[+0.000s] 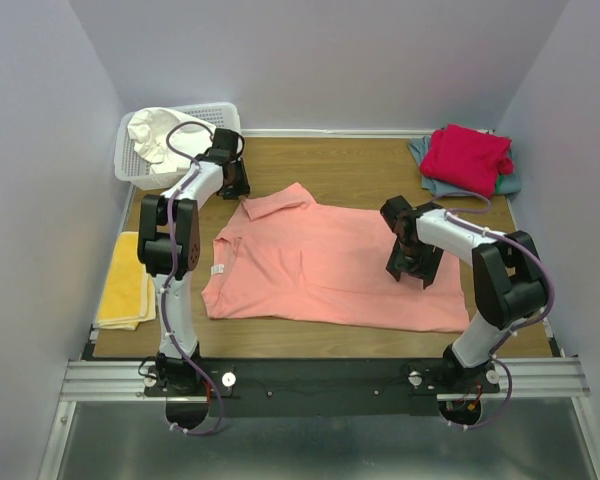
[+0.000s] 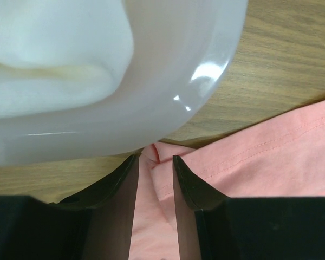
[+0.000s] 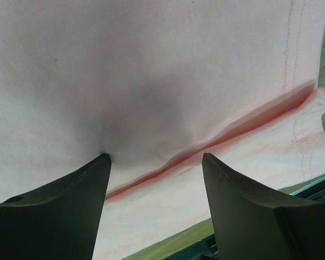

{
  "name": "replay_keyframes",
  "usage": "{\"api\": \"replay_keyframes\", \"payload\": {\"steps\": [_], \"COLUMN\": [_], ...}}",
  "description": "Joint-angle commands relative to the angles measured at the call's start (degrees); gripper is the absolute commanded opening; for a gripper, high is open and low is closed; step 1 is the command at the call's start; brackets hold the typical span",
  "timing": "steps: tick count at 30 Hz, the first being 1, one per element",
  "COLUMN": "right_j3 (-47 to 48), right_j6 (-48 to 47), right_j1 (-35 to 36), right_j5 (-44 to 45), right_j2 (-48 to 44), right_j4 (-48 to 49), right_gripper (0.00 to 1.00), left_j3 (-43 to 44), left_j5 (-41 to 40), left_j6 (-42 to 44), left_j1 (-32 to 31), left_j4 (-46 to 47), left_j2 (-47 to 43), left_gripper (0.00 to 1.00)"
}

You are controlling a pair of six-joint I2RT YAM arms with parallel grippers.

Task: Fold and stack the t-shirts
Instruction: Fold the tshirt

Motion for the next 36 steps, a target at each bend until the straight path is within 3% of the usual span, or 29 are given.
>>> {"api": "replay_keyframes", "payload": {"steps": [1,12,20,29,31,36], "right_j3": [1.09,2.85,3.20,3.82,4.00,4.26], "right_j6": [0.20,-0.68,-1.30,-1.73,-1.82,-1.74], "right_j1": [0.08,-0.01,0.08,0.08,0.08,0.08], "right_j5": [3.81,3.89,4.15,4.16,4.16,4.42], "right_j2": [1.95,3.97,4.77,5.38,5.64,5.73], "right_j4": [-0.76,-0.58,-0.23,-0.23,-0.23,-0.32], "right_gripper": [0.77,0.77,0.77,0.77,0.77,0.77], "left_j3": [1.53,0.56,-0.76,0.21,0.47,1.79], "left_j5": [0.50,-5.12,-3.46,-2.76,-2.67,-2.40], "left_j6": [0.50,-1.08,-1.35,-1.52,-1.61,-1.35], "left_j1": [-0.80,-1.86,-2.21,-2.47,-2.47,-2.74], "left_j4": [-1.66,-4.47,-3.69,-3.95,-3.95,-4.21], "left_j2": [0.43,-0.18,0.79,2.02,2.02,0.79], "left_gripper": [0.38,0.36,0.34,0.13,0.00,0.00]}}
